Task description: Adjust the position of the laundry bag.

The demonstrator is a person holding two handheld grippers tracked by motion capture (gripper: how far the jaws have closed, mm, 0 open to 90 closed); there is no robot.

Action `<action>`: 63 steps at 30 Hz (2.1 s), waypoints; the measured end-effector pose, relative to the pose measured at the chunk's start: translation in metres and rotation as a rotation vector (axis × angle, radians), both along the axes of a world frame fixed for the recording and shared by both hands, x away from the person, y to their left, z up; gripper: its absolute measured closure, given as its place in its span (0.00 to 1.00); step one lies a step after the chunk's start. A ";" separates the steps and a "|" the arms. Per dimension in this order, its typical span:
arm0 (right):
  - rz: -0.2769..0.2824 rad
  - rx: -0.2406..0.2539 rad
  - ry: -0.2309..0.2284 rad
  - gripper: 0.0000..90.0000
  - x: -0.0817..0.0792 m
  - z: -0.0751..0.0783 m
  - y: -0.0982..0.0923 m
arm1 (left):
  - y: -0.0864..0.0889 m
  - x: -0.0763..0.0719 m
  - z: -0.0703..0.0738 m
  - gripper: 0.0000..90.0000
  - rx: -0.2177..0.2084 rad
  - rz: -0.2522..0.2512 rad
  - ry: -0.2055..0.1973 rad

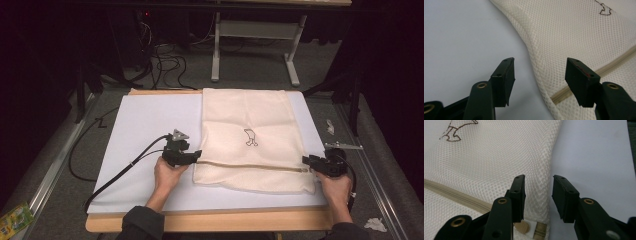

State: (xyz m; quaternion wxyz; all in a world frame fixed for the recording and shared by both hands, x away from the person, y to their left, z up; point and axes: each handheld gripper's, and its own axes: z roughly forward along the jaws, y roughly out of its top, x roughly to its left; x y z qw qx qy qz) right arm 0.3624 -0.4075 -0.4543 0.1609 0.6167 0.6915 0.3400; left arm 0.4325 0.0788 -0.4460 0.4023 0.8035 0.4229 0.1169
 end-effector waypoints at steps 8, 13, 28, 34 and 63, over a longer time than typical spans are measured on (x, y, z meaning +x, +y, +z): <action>-0.008 -0.013 0.017 0.67 0.007 0.003 0.003 | -0.011 0.009 -0.003 0.45 -0.005 -0.004 0.040; 0.002 -0.048 0.030 0.64 0.012 0.005 0.010 | -0.015 0.013 -0.007 0.44 0.004 0.003 0.055; 0.001 -0.070 0.087 0.60 0.026 0.003 0.013 | -0.031 0.020 -0.018 0.46 0.024 0.001 0.098; 0.010 -0.069 0.120 0.62 0.031 0.002 0.015 | -0.036 0.024 -0.021 0.47 0.039 0.001 0.123; 0.093 -0.103 0.122 0.98 0.035 0.001 0.019 | -0.040 0.033 -0.015 0.96 0.105 -0.056 0.124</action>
